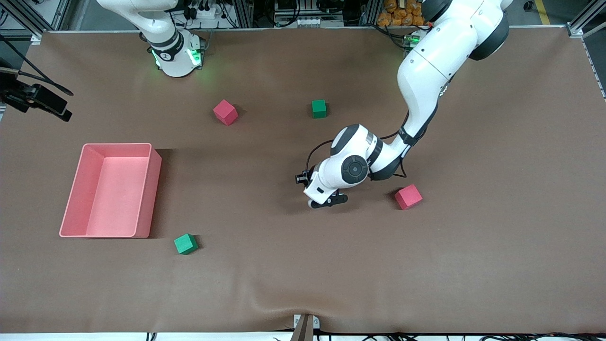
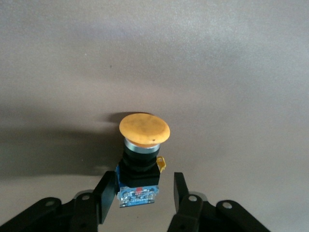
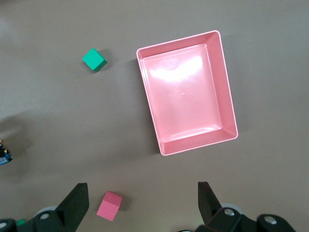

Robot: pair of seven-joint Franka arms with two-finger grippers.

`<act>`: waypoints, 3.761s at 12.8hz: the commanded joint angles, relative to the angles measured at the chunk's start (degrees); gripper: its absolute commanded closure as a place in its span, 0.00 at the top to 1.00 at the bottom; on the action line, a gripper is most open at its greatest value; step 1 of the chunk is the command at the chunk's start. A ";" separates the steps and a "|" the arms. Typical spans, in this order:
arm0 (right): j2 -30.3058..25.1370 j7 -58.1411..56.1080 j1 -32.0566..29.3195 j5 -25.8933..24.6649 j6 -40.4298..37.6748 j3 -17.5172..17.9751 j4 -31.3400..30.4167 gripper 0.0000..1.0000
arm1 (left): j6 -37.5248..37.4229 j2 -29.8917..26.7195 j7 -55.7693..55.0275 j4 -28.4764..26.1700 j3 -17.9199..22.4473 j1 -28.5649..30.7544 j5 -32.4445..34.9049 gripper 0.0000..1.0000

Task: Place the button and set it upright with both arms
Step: 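Lower the left gripper over the button and grasp it, then lift and rotate the button upright with the left gripper, then set the button upright on the table and open the left gripper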

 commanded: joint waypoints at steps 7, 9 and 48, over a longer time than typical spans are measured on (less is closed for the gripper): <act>-0.59 -0.71 -1.59 0.56 -1.29 0.62 -0.11 1.00 | 0.25 1.12 0.10 0.95 0.49 -1.90 -0.44 0.41; -0.41 -0.71 -1.77 1.09 -1.13 0.62 -0.20 1.00 | 0.25 1.21 0.10 0.95 0.58 -1.91 -0.44 0.39; -0.50 -0.54 -1.94 1.35 -1.39 0.88 -1.08 1.00 | -10.38 4.46 -92.08 -1.42 10.95 -31.53 105.71 0.00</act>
